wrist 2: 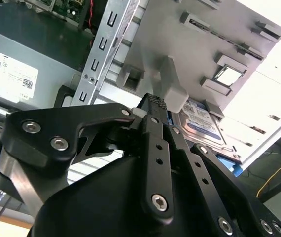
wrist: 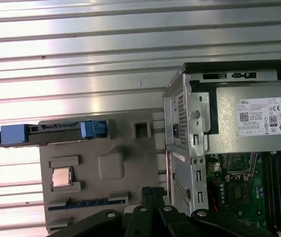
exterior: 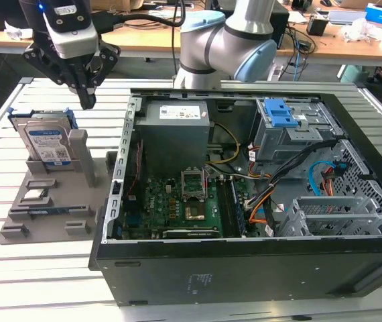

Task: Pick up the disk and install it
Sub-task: 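Reach for the disk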

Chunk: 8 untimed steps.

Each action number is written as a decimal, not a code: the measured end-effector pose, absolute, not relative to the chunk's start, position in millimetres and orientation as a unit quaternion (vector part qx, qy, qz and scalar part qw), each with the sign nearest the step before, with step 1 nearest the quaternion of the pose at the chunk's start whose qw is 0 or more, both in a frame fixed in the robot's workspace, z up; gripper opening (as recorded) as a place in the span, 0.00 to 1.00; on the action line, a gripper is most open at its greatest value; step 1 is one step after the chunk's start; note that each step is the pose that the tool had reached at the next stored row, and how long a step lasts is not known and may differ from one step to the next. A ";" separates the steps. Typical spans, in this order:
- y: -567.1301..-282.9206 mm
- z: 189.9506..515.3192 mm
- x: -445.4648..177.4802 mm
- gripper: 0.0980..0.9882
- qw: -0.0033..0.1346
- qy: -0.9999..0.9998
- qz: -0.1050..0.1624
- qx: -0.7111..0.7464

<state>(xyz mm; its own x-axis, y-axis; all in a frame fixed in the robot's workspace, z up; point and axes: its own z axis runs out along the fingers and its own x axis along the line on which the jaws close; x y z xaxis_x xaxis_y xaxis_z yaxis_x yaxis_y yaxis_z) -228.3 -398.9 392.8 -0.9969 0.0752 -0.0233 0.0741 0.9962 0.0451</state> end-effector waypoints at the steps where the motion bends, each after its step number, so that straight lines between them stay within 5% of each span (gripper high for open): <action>1: -398.8 392.8 -230.7 0.01 0.012 0.999 0.022 0.037; 8: -398.9 392.7 -244.1 0.01 0.012 0.999 0.022 0.037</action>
<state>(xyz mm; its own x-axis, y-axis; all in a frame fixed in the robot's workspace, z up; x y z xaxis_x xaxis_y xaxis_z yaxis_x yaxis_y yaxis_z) -244.1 -398.9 392.7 -0.9969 0.0752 -0.0233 0.0741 0.9962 0.0451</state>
